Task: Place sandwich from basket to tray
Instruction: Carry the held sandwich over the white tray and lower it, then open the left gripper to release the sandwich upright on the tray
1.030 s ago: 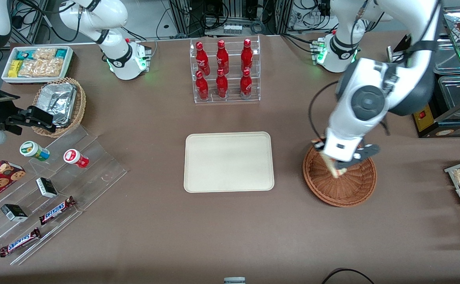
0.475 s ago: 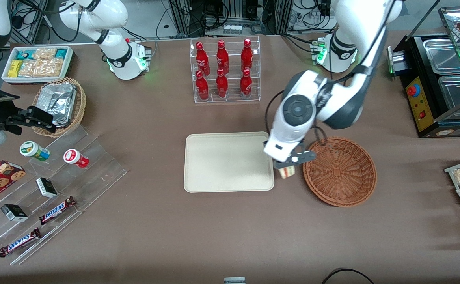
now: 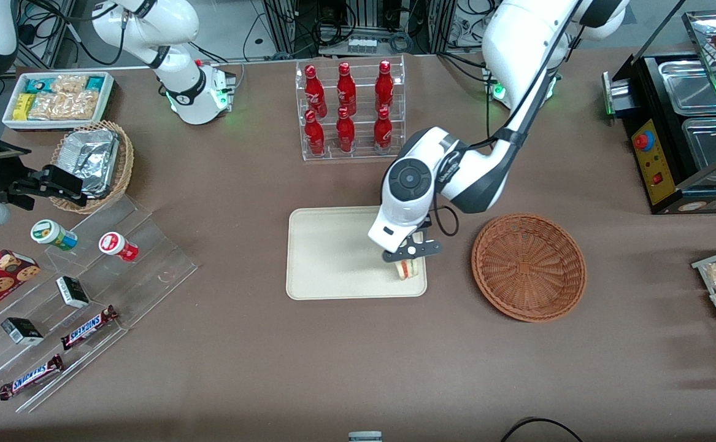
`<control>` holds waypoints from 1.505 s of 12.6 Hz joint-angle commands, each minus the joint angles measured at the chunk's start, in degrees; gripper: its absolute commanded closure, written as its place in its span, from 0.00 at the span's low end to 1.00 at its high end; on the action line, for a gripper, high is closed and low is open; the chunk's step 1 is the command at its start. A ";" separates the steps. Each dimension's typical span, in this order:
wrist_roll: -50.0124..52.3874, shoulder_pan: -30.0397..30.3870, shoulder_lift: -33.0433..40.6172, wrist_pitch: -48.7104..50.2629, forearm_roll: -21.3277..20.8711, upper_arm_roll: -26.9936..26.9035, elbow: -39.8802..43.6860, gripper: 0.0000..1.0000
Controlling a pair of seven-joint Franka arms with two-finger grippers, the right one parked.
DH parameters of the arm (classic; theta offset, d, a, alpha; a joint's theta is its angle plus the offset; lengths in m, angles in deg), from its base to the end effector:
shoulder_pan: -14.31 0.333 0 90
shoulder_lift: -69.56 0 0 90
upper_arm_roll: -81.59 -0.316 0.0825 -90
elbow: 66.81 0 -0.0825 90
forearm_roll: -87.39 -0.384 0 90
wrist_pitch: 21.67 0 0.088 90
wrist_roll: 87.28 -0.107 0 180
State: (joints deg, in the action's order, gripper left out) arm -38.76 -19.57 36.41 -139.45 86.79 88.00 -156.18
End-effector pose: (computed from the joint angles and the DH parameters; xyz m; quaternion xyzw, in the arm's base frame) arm 0.5327 -0.4369 0.3037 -0.9959 -0.0769 0.0467 0.0089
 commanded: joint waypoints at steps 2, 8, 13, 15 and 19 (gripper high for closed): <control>0.53 -2.84 -2.97 -2.98 0.16 -0.87 2.10 1.00; 0.09 -5.40 -6.50 -8.43 -0.19 -0.87 2.01 1.00; -0.09 -6.20 -7.64 -10.98 -0.46 -0.96 2.01 0.33; -0.26 -6.02 -6.94 -10.55 -0.54 -1.04 2.10 0.00; 0.26 -5.23 -0.98 -2.84 0.16 -1.48 2.36 0.00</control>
State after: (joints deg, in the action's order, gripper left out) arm -38.91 -24.59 31.03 -147.49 86.67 87.26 -153.71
